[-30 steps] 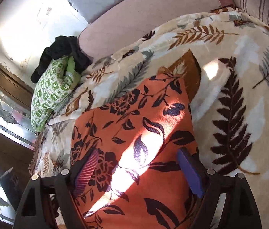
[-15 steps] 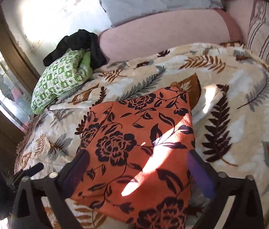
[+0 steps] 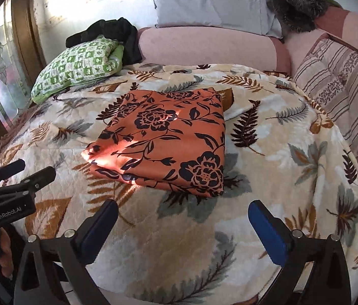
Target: Fold small clothes
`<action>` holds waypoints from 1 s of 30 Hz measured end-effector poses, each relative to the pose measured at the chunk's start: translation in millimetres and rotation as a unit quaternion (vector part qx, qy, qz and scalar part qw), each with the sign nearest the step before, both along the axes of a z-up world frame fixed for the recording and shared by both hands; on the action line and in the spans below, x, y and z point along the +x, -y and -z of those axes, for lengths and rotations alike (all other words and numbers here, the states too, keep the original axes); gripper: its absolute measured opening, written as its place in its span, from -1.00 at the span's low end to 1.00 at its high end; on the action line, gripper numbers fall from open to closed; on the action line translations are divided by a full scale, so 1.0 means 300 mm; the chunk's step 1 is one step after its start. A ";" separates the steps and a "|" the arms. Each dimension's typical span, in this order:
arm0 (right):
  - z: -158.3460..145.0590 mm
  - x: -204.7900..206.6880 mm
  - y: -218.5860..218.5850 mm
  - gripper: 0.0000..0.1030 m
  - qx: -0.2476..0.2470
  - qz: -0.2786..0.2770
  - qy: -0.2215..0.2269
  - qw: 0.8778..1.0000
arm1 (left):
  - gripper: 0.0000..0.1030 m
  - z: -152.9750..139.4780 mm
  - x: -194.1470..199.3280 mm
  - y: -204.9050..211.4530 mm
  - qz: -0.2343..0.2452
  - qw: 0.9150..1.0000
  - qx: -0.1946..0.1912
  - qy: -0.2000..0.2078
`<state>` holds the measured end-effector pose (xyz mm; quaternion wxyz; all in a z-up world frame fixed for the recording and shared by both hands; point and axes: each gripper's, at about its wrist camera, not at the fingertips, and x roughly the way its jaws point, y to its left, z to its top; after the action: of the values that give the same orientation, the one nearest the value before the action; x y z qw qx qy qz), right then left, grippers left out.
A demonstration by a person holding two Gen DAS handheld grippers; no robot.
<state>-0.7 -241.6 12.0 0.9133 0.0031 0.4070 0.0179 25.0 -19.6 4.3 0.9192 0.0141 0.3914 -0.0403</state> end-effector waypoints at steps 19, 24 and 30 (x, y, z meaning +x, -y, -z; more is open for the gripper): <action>-0.040 0.006 0.013 1.00 -0.014 0.013 0.013 1.000 | 0.96 -0.077 0.023 0.042 -0.008 1.000 0.005 0.013; -0.037 0.022 0.029 1.00 -0.015 0.017 0.010 1.000 | 0.96 -0.094 0.047 0.062 0.003 1.000 -0.012 0.015; -0.051 0.050 0.039 1.00 -0.021 0.019 0.012 1.000 | 0.96 -0.101 0.072 0.087 0.010 1.000 -0.006 0.012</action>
<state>14.4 -253.3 27.3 0.9182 -0.0087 0.3960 -0.0080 46.5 -45.7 34.6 0.9236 0.0128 0.3795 -0.0522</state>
